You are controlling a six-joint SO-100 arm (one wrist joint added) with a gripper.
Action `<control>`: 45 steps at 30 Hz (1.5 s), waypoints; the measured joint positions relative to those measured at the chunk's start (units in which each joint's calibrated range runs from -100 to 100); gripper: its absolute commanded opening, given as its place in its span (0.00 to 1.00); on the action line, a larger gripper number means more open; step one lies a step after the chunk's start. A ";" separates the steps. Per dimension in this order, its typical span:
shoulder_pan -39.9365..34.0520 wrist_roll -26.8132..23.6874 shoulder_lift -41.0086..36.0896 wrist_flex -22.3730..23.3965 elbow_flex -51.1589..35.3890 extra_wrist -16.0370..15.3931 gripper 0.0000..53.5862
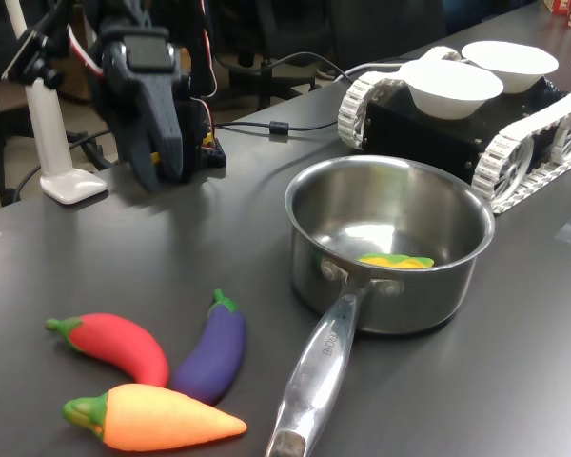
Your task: Pick up the chilli and place them in the pan
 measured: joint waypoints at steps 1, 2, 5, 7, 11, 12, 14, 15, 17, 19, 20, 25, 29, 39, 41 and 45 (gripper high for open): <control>0.33 0.59 0.51 -0.68 0.45 -0.18 0.43; 0.77 1.17 1.18 -1.44 1.00 -0.28 0.44; 1.76 3.27 2.44 -3.31 1.81 -0.28 0.50; 2.31 4.98 3.37 -4.42 2.53 -0.37 0.53; 3.41 8.30 4.97 -6.54 3.44 -0.64 0.58; 3.85 9.43 5.30 -6.71 3.44 -0.83 0.59; 4.51 12.01 5.81 -6.71 3.44 -1.19 0.60; 4.73 13.24 6.06 -6.71 3.44 -1.38 0.60; 4.84 15.38 6.57 -6.71 3.44 -1.38 0.66; 5.06 16.85 7.32 -6.71 3.44 -1.47 0.77; 5.17 17.78 7.66 -6.71 3.44 -1.47 0.76; 6.27 21.10 9.01 -7.82 3.44 -1.47 0.76; 7.04 22.12 10.35 -10.54 3.44 -1.38 0.81; 7.81 26.67 14.23 -16.91 7.96 2.75 0.86; 8.36 28.13 14.81 -17.00 8.05 3.40 0.85; 9.13 30.18 16.16 -19.38 10.32 4.68 0.85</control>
